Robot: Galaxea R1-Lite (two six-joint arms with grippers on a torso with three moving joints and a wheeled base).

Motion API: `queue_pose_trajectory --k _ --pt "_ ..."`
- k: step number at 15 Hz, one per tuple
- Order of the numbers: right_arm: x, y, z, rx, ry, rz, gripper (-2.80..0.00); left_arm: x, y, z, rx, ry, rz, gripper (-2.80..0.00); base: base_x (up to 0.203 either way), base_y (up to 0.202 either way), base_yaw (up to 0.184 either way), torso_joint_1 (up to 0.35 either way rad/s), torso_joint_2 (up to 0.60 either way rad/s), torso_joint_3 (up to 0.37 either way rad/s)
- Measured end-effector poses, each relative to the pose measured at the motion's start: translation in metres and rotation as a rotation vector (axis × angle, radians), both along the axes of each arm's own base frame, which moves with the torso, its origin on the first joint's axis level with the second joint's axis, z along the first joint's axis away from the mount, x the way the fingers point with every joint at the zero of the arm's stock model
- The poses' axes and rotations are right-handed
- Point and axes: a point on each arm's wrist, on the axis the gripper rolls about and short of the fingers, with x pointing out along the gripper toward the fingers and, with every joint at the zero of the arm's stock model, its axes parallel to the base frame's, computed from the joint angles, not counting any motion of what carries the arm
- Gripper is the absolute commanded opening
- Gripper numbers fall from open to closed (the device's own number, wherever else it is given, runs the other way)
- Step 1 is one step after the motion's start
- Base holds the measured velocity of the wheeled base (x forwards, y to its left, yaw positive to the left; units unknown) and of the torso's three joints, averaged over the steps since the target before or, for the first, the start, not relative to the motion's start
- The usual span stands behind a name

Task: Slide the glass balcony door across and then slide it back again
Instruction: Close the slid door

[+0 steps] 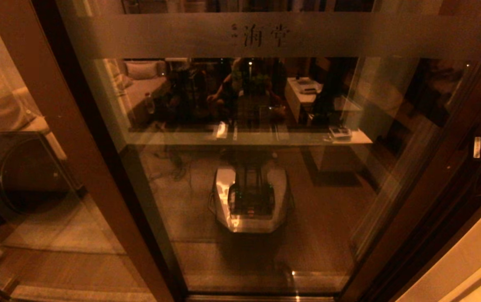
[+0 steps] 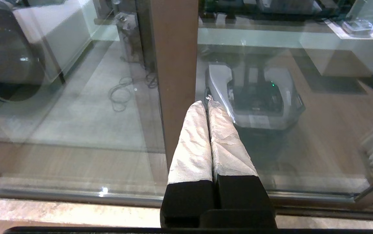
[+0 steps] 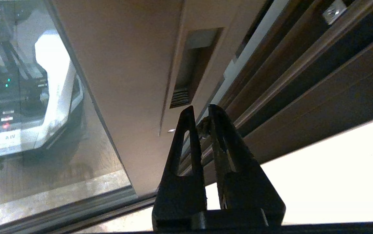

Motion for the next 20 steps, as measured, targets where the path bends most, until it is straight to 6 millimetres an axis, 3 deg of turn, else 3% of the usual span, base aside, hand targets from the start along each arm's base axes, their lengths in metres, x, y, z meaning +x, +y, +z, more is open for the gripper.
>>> queue_pose_trajectory --k 20 --pt "0.022 -0.004 -0.012 -0.018 -0.021 -0.04 -2.8 0.0 0.0 0.0 0.0 0.0 0.0 -2.8 0.0 0.0 0.0 0.0 0.0 0.0"
